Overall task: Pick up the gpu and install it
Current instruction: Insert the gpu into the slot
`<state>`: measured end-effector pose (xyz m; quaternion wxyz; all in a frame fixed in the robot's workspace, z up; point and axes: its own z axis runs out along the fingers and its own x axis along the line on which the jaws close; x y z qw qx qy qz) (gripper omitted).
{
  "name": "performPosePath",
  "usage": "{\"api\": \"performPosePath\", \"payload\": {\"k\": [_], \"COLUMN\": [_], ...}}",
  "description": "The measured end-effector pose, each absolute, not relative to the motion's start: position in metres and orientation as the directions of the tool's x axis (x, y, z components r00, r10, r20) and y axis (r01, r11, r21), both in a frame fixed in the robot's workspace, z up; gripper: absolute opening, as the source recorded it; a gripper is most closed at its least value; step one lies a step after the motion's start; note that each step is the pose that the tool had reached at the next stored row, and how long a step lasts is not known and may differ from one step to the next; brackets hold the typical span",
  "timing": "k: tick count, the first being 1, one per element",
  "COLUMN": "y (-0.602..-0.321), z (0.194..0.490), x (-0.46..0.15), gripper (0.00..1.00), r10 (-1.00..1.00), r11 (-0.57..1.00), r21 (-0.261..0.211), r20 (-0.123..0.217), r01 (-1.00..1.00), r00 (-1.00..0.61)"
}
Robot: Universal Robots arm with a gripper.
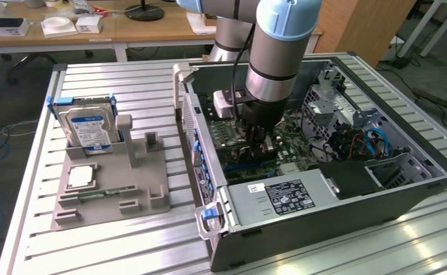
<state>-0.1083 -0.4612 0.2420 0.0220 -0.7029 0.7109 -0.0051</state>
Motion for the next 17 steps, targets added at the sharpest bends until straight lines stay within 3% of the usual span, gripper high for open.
{"api": "performPosePath", "payload": {"k": [17], "y": [-0.4612], "z": [0.2398], "x": [-0.1089], "gripper": [0.27], "r10": [-1.000], "r11": [0.011], "r21": [-0.038], "r20": [-0.024], "r01": [-0.999], "r00": [-0.010]}}
